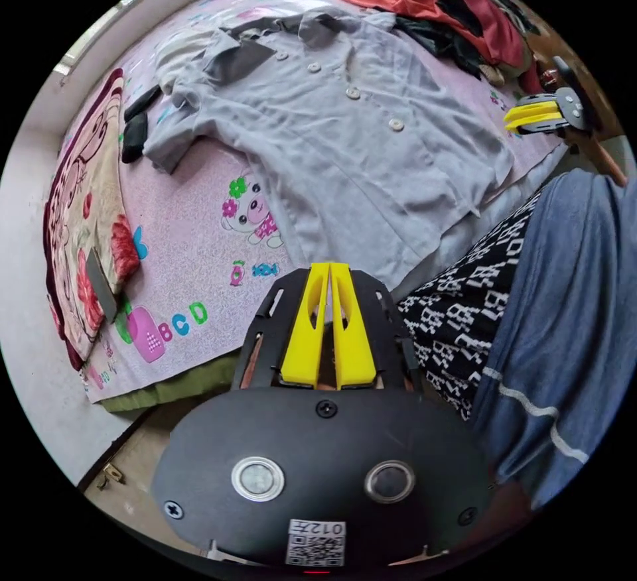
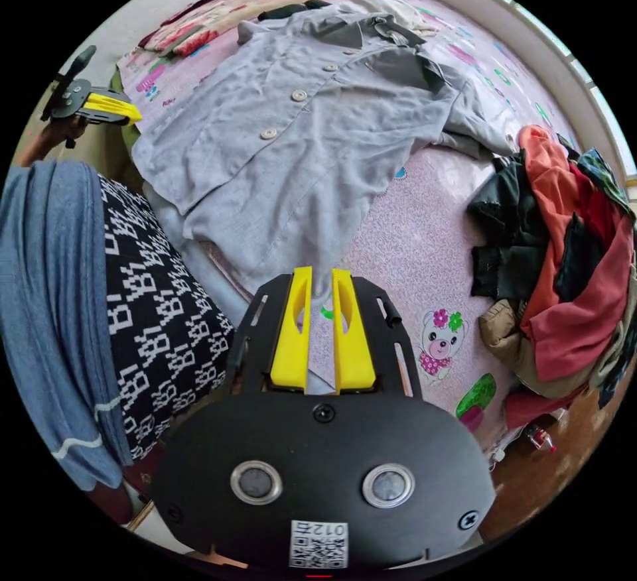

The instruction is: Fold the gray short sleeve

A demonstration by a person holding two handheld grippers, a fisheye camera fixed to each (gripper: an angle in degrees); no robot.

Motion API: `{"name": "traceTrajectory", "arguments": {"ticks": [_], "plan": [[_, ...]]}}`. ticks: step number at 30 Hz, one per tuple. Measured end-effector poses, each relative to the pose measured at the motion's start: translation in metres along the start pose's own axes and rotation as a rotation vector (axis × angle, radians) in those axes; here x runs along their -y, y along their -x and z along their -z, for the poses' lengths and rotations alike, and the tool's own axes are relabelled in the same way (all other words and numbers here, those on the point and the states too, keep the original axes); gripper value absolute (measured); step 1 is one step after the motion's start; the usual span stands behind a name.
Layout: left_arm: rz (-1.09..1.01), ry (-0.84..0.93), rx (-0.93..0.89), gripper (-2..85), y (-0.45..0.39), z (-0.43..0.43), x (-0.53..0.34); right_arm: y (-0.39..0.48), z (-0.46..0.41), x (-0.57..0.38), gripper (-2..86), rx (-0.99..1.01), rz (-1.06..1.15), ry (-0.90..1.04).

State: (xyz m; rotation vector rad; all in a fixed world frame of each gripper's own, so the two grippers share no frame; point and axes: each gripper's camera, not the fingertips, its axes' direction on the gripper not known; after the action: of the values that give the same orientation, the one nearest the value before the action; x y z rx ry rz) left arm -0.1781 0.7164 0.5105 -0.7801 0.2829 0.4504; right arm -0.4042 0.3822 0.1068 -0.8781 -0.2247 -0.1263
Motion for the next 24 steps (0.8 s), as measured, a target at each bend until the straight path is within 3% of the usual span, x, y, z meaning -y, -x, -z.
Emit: {"name": "traceTrajectory", "arguments": {"ticks": [3, 9, 17, 20, 24], "plan": [[-0.067, -0.023, -0.064, -0.1, -0.019, -0.016, 0.03, 0.021, -0.014, 0.024, 5.3, 0.091, 0.069, -0.025], [-0.103, 0.071, 0.011, -0.1, -0.034, -0.054, 0.04, 0.034, -0.036, 0.028, 3.8, 0.018, 0.153, 0.029], [0.043, 0.063, -0.149, -0.1, 0.002, -0.052, 0.023, 0.0, -0.017, 0.0, 3.5, 0.02, 0.106, 0.104], [0.023, -0.018, -0.376, 0.0, 0.018, -0.026, 0.028, -0.011, 0.01, -0.007, 5.7, 0.051, 0.019, 0.067], [0.026, -0.197, -0.312, 0.2, 0.047, 0.028, 0.056, 0.0, 0.047, -0.018, 7.0, 0.047, -0.086, -0.079]]}}
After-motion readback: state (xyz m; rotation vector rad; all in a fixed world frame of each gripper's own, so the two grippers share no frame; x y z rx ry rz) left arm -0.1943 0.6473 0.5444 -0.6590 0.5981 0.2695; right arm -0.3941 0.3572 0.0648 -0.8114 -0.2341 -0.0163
